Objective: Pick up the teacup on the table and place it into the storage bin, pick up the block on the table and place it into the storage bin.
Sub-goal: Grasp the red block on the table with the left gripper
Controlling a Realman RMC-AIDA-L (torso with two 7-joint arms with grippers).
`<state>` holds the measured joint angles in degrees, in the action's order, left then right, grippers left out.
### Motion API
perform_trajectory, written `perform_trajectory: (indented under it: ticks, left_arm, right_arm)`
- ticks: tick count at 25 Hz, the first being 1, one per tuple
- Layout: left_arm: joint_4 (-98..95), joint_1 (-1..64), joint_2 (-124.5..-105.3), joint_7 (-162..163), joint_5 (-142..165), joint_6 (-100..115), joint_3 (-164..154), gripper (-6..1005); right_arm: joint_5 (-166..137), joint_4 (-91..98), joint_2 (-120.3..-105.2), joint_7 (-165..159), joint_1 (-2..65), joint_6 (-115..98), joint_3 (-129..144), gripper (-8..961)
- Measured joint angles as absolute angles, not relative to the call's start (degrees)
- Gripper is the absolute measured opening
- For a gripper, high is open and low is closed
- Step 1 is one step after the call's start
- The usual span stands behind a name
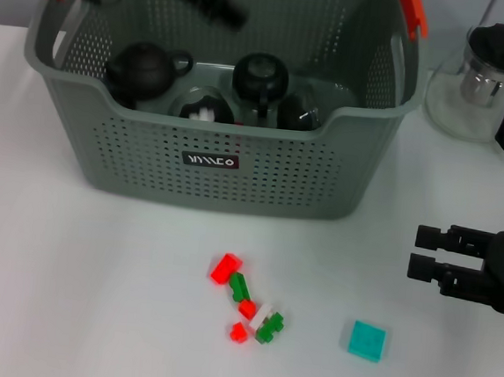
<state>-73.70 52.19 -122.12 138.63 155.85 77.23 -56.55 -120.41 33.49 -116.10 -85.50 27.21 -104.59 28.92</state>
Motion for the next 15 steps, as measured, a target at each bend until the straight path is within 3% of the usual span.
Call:
perform_trajectory:
  ticks: [4,9,13,15]
  left_arm:
    - [-82.97,43.04,-123.96,134.57,136.09,75.81,-50.69,633]
    - [-76.19,31.37,-123.34,122.48,99.52,78.23,-47.74,671]
    - [-59.90,27.48,-120.62,108.93,83.24,91.81,-45.40,666]
    - [-49.23,26.96,-118.29,100.67,81.87,99.69,-43.03,665]
  right_arm:
    - [-120.41,33.49,-116.17,-85.51,27.07,-104.57,28.85,684]
    - [-120.36,33.49,-116.26,-85.52,27.18,-103.73,28.83,685]
    - [-120.35,33.49,-116.40,-85.52,27.54,-103.42,28.83,685]
    - [-120.26,33.48,-116.46,-85.52,27.72,-103.29,28.84,685]
